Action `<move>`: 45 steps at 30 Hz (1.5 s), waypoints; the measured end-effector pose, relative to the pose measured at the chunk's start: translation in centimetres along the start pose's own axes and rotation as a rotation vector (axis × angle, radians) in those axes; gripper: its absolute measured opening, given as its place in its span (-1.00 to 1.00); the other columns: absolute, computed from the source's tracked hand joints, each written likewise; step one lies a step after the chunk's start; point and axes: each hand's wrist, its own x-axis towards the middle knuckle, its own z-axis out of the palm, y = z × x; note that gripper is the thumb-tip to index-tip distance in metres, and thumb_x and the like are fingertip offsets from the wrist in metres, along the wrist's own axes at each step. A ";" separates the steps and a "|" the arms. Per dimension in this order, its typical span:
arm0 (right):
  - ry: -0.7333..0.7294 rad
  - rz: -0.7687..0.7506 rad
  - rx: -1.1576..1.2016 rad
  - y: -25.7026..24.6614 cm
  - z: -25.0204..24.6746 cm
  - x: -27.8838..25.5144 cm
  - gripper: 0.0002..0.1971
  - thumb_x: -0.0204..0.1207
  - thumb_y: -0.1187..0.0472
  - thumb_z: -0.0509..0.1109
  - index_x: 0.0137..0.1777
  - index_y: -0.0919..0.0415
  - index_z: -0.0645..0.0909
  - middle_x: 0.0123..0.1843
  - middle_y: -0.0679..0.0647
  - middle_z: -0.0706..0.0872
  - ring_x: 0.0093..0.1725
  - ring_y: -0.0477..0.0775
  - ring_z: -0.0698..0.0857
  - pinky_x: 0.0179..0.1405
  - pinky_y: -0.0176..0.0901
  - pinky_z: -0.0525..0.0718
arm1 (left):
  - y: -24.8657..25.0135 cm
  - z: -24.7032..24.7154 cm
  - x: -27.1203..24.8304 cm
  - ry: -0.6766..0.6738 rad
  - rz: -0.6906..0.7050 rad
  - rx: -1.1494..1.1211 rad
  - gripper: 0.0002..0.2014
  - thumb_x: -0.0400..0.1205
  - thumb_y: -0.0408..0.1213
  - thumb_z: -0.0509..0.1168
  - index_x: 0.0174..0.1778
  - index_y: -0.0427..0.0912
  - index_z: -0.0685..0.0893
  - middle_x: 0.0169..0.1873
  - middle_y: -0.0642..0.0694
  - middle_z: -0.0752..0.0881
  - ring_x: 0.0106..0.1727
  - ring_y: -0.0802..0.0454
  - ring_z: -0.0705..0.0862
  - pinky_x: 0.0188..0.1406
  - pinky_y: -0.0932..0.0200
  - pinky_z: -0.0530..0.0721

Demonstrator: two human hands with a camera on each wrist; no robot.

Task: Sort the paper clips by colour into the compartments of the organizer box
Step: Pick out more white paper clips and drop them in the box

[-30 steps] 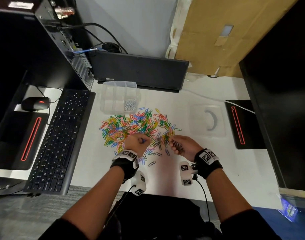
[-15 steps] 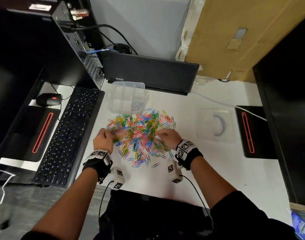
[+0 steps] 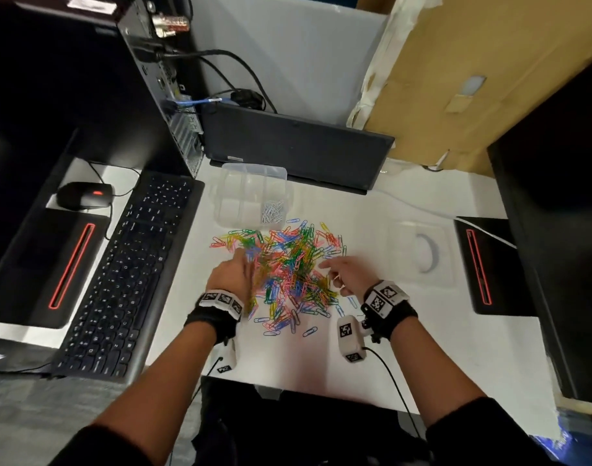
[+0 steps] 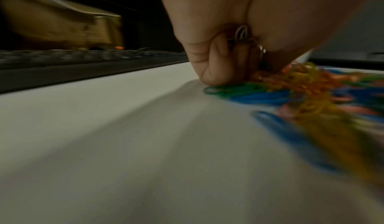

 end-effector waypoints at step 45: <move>-0.048 -0.446 -0.823 -7.4 4.4 2.3 -0.77 0.64 0.13 0.35 0.01 0.21 0.81 0.06 0.04 0.80 0.03 0.00 0.71 0.18 -0.15 0.63 | -2.8 -2.6 -0.3 0.039 -0.057 -0.376 -0.66 0.72 -0.36 0.07 0.18 0.01 0.72 0.02 -0.18 0.79 -0.04 -0.19 0.74 -0.03 0.18 0.63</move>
